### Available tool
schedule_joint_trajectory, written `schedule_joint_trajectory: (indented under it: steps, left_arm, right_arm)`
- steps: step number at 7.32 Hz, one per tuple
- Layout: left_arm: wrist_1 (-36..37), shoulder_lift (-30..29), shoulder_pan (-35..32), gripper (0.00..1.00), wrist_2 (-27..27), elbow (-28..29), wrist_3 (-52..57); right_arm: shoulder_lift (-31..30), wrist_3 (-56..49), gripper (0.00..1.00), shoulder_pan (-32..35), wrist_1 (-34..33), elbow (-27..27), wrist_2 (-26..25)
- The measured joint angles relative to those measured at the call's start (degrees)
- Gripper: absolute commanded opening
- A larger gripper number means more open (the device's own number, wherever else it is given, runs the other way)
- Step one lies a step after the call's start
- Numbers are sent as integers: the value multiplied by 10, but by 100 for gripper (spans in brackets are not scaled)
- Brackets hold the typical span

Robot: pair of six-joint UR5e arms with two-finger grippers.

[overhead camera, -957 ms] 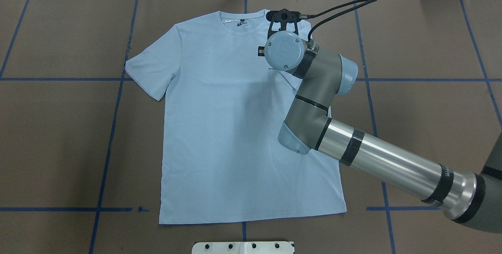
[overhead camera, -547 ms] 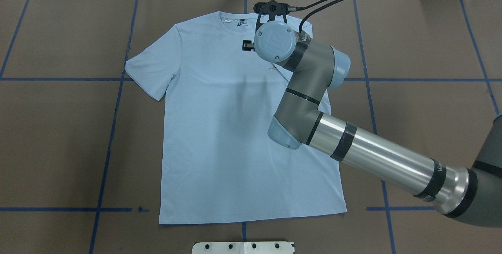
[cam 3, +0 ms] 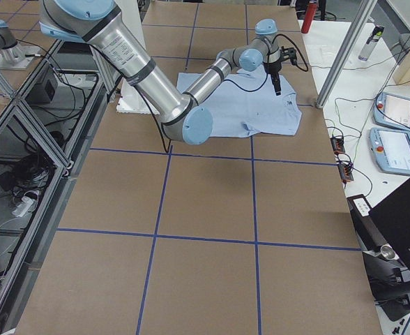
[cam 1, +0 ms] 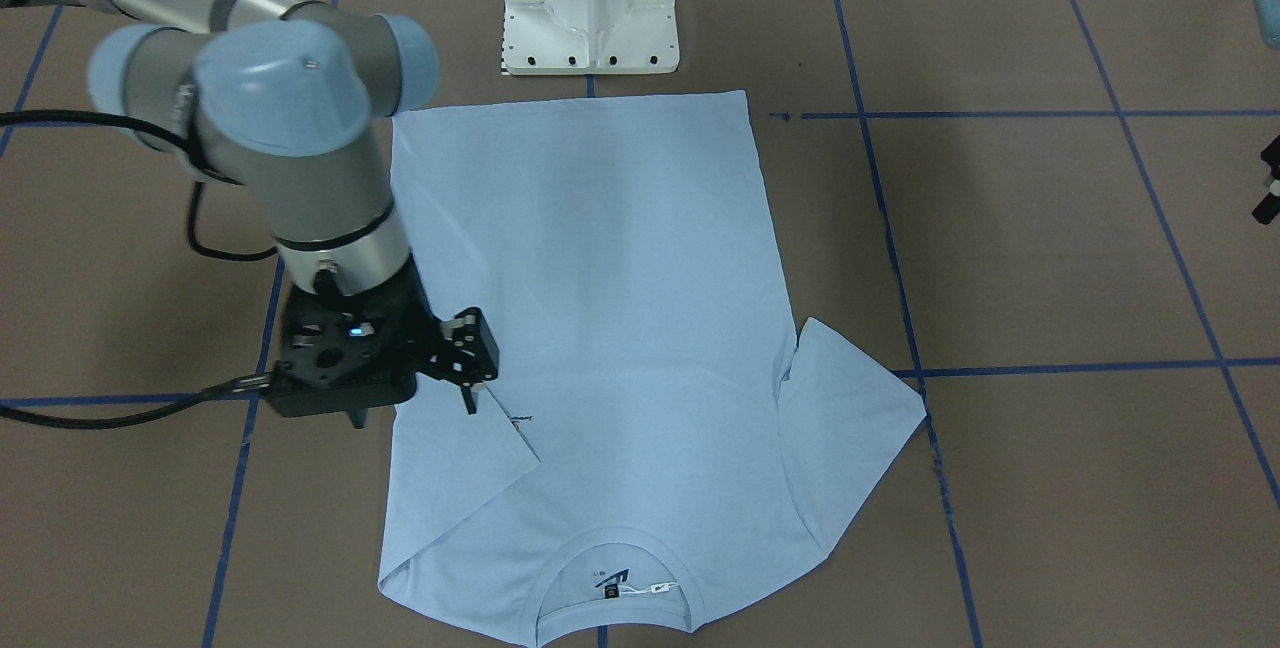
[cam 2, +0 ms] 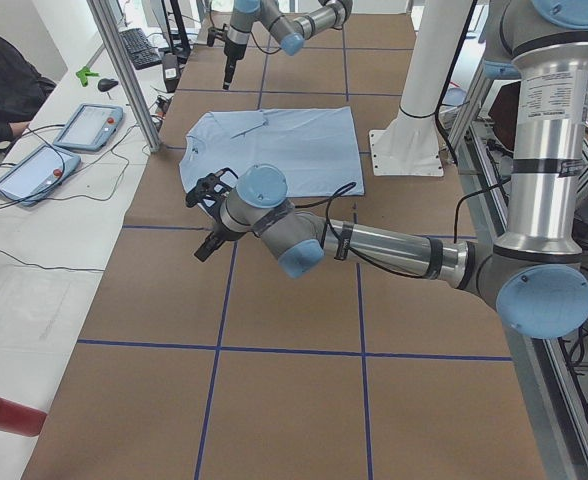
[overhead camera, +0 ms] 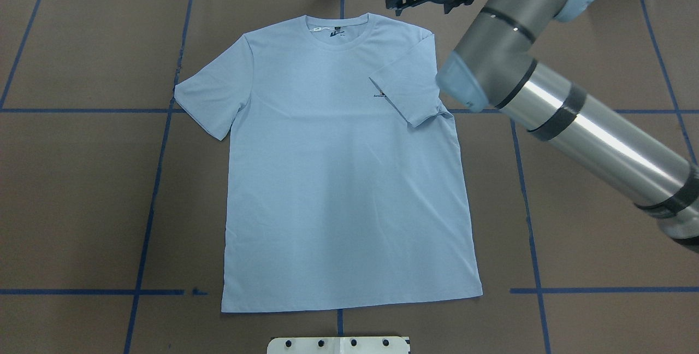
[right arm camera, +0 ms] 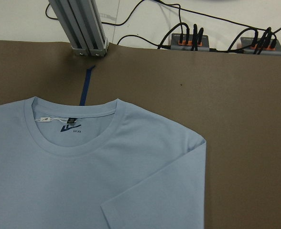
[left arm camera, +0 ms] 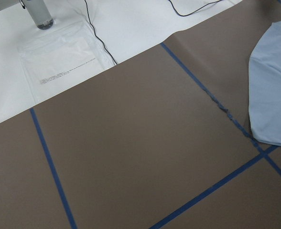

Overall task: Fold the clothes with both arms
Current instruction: 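Release the sleeve and raise the right gripper away from the shirt, then move the left gripper to the sleeve nearest it and fold it inward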

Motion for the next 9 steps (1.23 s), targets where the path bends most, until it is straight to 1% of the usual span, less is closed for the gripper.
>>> schedule_joint_trajectory:
  steps: [1,2,3,4,5,7,8,9]
  left_arm:
    - [-2,-21,30,94,28,2,-76]
    - [-3,-40,64,83,60,6,-144]
    - [-4,-63,102,78,96,17,-208]
    - [-11,-89,135,77,131,42,-260]
    - [-33,-119,165,76,162,86,-301]
    - [-95,-173,219,64,222,191,-363]
    - [-114,-187,243,61,245,219,-393]
    - [-123,-193,263,61,261,231,-422]
  right_arm:
    - [-37,-78,100,55,-9,27,67]
    - [-75,-151,100,106,-11,41,124]
    - [-114,-212,100,150,-10,50,168]
    - [-145,-249,100,181,-8,54,192]
    - [-170,-266,100,198,-6,56,199]
    - [-199,-273,100,210,6,60,200]
    - [-207,-273,100,211,16,60,199]
    - [-211,-272,100,211,21,60,199]
